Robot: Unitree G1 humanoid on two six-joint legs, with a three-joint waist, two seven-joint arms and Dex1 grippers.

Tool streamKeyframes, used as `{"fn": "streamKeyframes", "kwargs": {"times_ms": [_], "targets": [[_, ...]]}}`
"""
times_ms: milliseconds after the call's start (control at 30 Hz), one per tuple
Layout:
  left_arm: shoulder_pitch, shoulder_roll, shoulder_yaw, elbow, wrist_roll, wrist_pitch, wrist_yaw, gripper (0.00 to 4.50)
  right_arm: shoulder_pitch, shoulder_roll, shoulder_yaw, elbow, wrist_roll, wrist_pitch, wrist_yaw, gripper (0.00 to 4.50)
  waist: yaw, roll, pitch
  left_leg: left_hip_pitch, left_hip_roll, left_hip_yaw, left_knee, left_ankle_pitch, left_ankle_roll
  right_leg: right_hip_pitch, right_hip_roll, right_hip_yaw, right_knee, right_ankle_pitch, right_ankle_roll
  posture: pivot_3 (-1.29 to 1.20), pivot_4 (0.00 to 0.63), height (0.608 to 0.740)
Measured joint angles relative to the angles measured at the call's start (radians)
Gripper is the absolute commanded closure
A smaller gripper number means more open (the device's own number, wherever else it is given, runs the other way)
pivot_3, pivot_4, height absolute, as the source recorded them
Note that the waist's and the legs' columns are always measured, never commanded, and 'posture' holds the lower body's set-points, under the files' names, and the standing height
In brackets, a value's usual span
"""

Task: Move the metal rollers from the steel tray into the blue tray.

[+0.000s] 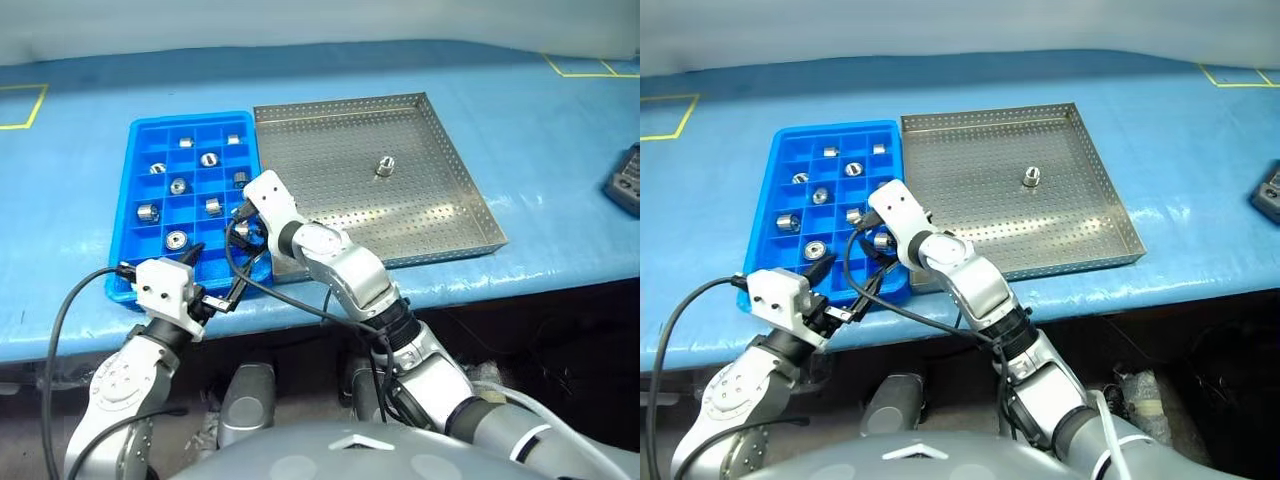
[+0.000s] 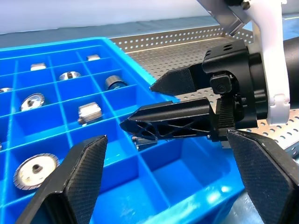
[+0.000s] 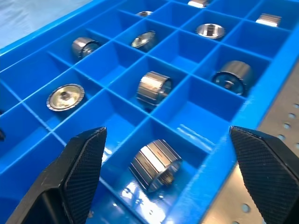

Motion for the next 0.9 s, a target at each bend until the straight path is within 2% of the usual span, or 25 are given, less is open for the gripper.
{"fn": "streamKeyframes", "kwargs": {"times_ms": [200,367,533,733,900], "targets": [[-0.027,0.002,-0.013,0.012,0.000,0.002,-0.002,0.00,-0.032,-0.003,-0.198,0.089,-0.032,-0.136,-0.239,0.04,-0.006,0.000,0.000,0.000,0.001,-0.003,-0.005,-0.001,0.000,-0.001,0.004,-0.001,0.002,-0.002,-0.004,0.19,0.150,0.740],[-0.072,0.013,-0.055,0.023,0.003,0.003,-0.008,0.00,-0.189,-0.019,-0.315,0.353,-0.073,-0.284,-0.419,0.04,-0.026,0.002,0.002,0.001,0.001,-0.003,-0.003,-0.002,0.001,0.000,0.004,-0.001,0.003,-0.002,-0.004,0.18,0.150,0.740],[-0.118,0.016,-0.111,0.031,0.005,0.004,-0.008,0.00,-0.346,-0.029,-0.421,0.625,-0.076,-0.448,-0.518,0.04,-0.037,0.003,0.002,0.002,0.001,-0.003,-0.004,-0.002,0.001,0.001,0.004,0.000,0.003,-0.002,-0.004,0.18,0.150,0.740],[-0.143,0.011,-0.168,0.043,0.008,0.018,-0.004,0.00,-0.459,-0.064,-0.530,0.911,-0.053,-0.574,-0.625,0.04,-0.045,0.003,0.002,0.001,0.001,-0.003,-0.004,-0.002,0.002,0.001,0.004,0.001,0.003,-0.002,-0.005,0.18,0.150,0.740],[-0.145,0.004,-0.195,0.043,0.011,0.020,0.009,0.00,-0.517,-0.107,-0.594,1.064,-0.033,-0.647,-0.678,0.04,-0.053,0.004,0.002,0.002,0.001,-0.003,-0.004,-0.002,0.002,0.001,0.005,0.001,0.003,-0.002,-0.005,0.19,0.150,0.740]]}}
